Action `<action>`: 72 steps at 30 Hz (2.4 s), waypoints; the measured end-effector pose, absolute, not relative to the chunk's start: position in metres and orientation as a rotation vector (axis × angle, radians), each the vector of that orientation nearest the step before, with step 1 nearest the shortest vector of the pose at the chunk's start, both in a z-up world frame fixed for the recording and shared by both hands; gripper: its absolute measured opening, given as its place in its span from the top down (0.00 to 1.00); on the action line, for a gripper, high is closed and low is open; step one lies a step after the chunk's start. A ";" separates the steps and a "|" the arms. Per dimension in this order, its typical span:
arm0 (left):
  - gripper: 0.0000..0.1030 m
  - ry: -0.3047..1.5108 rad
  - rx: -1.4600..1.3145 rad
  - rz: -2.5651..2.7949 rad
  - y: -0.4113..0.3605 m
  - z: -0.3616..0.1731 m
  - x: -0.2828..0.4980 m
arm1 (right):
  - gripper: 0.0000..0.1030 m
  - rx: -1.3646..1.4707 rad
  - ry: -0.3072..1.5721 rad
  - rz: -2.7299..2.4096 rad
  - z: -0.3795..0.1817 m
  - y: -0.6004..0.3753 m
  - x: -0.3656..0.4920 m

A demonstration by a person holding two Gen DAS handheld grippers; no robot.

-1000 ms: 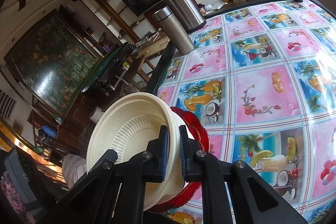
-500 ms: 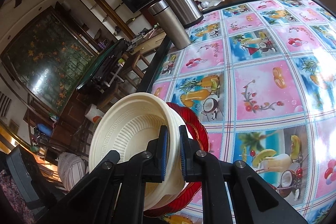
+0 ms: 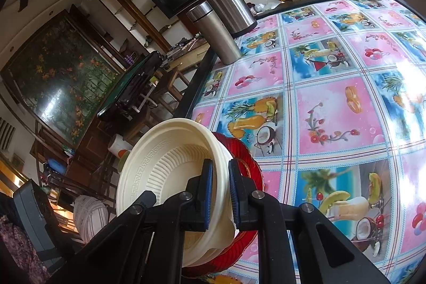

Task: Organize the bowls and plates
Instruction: 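Hold the cream bowl above the red plate stack with both grippers, then lower the cream bowl onto the stacked bowls and open both grippers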

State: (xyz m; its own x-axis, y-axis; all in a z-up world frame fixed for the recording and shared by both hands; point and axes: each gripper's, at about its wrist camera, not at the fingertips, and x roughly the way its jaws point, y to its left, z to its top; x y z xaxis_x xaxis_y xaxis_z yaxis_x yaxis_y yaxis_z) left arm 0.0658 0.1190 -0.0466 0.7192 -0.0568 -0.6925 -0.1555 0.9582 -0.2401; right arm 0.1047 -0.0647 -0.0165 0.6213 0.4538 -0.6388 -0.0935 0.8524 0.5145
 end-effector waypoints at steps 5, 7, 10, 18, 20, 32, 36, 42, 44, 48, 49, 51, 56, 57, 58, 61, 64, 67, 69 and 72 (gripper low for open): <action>0.84 0.774 -0.288 0.056 0.118 -0.046 0.068 | 0.86 0.465 0.848 0.329 -0.017 -0.065 0.105; 0.84 0.776 -0.286 0.054 0.118 -0.047 0.068 | 0.86 0.466 0.848 0.329 -0.017 -0.066 0.105; 0.84 0.783 -0.286 0.051 0.119 -0.048 0.070 | 0.86 0.468 0.850 0.330 -0.017 -0.066 0.104; 0.83 0.807 -0.286 0.033 0.120 -0.047 0.074 | 0.86 0.464 0.846 0.325 -0.018 -0.065 0.104; 0.82 0.810 -0.285 0.028 0.120 -0.047 0.074 | 0.86 0.460 0.845 0.323 -0.018 -0.065 0.103; 0.74 0.835 -0.294 -0.002 0.121 -0.042 0.077 | 0.85 0.449 0.830 0.307 -0.012 -0.064 0.103; 0.61 0.824 -0.308 -0.015 0.123 -0.036 0.074 | 0.85 0.440 0.824 0.298 -0.011 -0.064 0.103; 0.30 0.756 -0.293 0.057 0.134 -0.021 0.062 | 0.84 0.429 0.821 0.275 -0.013 -0.066 0.104; 0.30 0.743 -0.306 0.074 0.142 -0.018 0.059 | 0.84 0.437 0.834 0.279 -0.016 -0.066 0.106; 0.30 0.741 -0.304 0.114 0.153 -0.020 0.058 | 0.84 0.428 0.842 0.285 -0.019 -0.063 0.107; 0.30 0.745 -0.300 0.119 0.153 -0.022 0.059 | 0.84 0.425 0.839 0.287 -0.018 -0.062 0.106; 0.30 0.757 -0.296 0.122 0.154 -0.027 0.060 | 0.84 0.430 0.836 0.291 -0.017 -0.062 0.105; 0.30 0.766 -0.288 0.127 0.155 -0.031 0.060 | 0.84 0.435 0.825 0.288 -0.015 -0.067 0.103; 0.30 0.764 -0.287 0.129 0.155 -0.031 0.060 | 0.84 0.435 0.822 0.289 -0.014 -0.068 0.102; 0.30 0.762 -0.288 0.129 0.155 -0.031 0.059 | 0.84 0.436 0.820 0.290 -0.014 -0.069 0.102; 0.30 0.755 -0.285 0.133 0.155 -0.031 0.056 | 0.84 0.434 0.810 0.294 -0.010 -0.071 0.099; 0.30 0.750 -0.285 0.134 0.155 -0.030 0.053 | 0.83 0.435 0.801 0.297 -0.008 -0.074 0.095; 0.30 0.746 -0.283 0.135 0.154 -0.029 0.050 | 0.78 0.440 0.796 0.306 -0.006 -0.077 0.091; 0.30 0.742 -0.279 0.133 0.152 -0.027 0.049 | 0.76 0.445 0.790 0.310 -0.004 -0.079 0.088; 0.30 0.737 -0.277 0.133 0.150 -0.025 0.046 | 0.73 0.452 0.779 0.315 0.000 -0.082 0.084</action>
